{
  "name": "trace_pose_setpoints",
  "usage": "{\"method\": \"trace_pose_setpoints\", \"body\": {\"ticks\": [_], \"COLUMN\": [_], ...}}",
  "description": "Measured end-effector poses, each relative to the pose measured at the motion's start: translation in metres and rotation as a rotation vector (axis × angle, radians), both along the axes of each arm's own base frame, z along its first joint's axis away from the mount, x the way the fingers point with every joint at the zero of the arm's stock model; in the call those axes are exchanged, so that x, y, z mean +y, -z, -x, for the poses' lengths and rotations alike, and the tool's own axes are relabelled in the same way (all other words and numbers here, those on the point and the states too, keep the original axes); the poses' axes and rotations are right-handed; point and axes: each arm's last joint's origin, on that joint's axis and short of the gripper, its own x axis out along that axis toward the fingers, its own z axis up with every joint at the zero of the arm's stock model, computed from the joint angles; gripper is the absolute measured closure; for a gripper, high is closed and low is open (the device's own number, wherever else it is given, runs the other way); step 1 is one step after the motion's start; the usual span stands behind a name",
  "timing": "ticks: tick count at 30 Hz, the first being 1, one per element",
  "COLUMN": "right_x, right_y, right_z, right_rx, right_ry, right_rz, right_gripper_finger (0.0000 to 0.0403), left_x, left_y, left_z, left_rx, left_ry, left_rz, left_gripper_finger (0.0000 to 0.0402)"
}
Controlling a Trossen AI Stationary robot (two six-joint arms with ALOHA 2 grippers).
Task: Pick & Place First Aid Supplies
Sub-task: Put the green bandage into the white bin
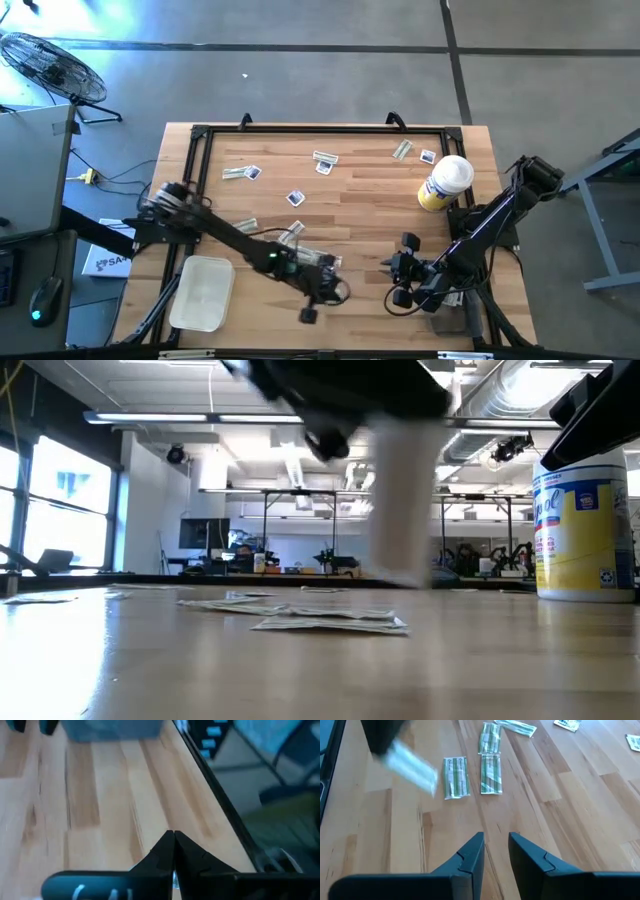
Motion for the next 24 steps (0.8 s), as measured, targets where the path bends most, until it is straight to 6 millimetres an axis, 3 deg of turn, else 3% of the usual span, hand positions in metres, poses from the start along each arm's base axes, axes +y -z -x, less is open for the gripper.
{"method": "trace_pose_setpoints", "body": {"ticks": [8,11,18,24], "right_x": [0.0,0.0,0.0,0.001], "right_y": [0.0,0.0,-0.001,-0.003], "right_z": [0.0,0.0,-0.001,-0.003], "right_rx": [-0.008,-0.011,-0.037,-0.07], "right_ry": [0.004,0.006,0.023,0.031], "right_rz": [0.012,0.016,0.016,0.012], "right_gripper_finger": [0.032,0.032,0.032,0.032], "left_x": [-0.024,-0.03,-0.04,-0.043], "left_y": [-0.079,-0.095,-0.088,-0.053], "left_z": [0.102,0.146,0.23,0.263], "left_rx": [0.141,0.209,0.462,0.487], "left_ry": [0.02,-0.017,-0.16,-0.291], "left_rz": [-0.092,-0.121,-0.23,-0.262], "left_gripper_finger": [0.0401,0.0401,0.0401,0.0401]}}
